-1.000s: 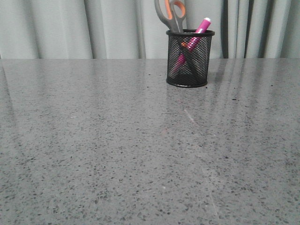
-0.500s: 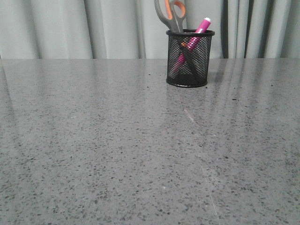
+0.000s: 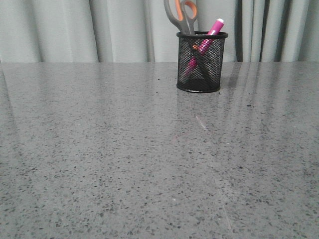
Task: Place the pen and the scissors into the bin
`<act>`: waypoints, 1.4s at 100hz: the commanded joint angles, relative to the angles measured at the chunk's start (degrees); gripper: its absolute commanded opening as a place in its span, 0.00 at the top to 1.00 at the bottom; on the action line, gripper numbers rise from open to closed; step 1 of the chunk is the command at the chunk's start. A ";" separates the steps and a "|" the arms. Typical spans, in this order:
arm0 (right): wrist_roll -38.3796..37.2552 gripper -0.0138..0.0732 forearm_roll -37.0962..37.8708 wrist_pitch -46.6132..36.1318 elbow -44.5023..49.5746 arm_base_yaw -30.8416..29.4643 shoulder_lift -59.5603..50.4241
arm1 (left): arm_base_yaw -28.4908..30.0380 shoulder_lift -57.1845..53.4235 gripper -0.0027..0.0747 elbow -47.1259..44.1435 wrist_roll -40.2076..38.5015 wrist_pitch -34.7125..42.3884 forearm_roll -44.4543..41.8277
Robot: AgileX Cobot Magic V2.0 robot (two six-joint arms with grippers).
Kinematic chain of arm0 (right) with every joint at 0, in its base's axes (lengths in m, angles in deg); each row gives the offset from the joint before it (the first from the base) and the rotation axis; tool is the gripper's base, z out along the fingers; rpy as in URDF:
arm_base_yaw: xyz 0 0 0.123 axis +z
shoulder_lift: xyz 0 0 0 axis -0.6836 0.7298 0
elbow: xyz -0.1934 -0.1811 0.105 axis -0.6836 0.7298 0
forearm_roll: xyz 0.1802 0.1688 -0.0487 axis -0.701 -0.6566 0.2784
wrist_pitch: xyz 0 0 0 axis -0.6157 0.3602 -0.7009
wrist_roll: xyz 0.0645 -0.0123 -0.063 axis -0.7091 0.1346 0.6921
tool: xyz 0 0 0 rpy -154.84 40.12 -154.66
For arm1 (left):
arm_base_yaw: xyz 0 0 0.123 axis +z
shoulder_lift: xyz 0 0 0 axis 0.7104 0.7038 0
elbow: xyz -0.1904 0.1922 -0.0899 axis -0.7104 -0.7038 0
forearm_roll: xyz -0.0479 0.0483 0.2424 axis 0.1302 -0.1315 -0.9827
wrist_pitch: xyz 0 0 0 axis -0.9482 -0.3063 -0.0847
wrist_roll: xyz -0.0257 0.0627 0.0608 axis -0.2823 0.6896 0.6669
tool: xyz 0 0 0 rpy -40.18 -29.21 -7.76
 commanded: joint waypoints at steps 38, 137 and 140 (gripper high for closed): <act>0.51 0.93 0.09 -4.01 -1.66 -0.42 0.31 | -2.68 -5.45 0.99 -9.18 -10.95 9.25 -11.46; 0.51 0.93 0.09 -4.01 -1.66 -0.42 0.31 | -2.07 -5.91 0.99 -9.17 -10.95 7.24 -9.60; 0.51 0.93 0.09 -4.01 -1.66 -0.42 0.31 | -2.07 -5.91 0.99 -9.17 -10.95 7.24 -9.60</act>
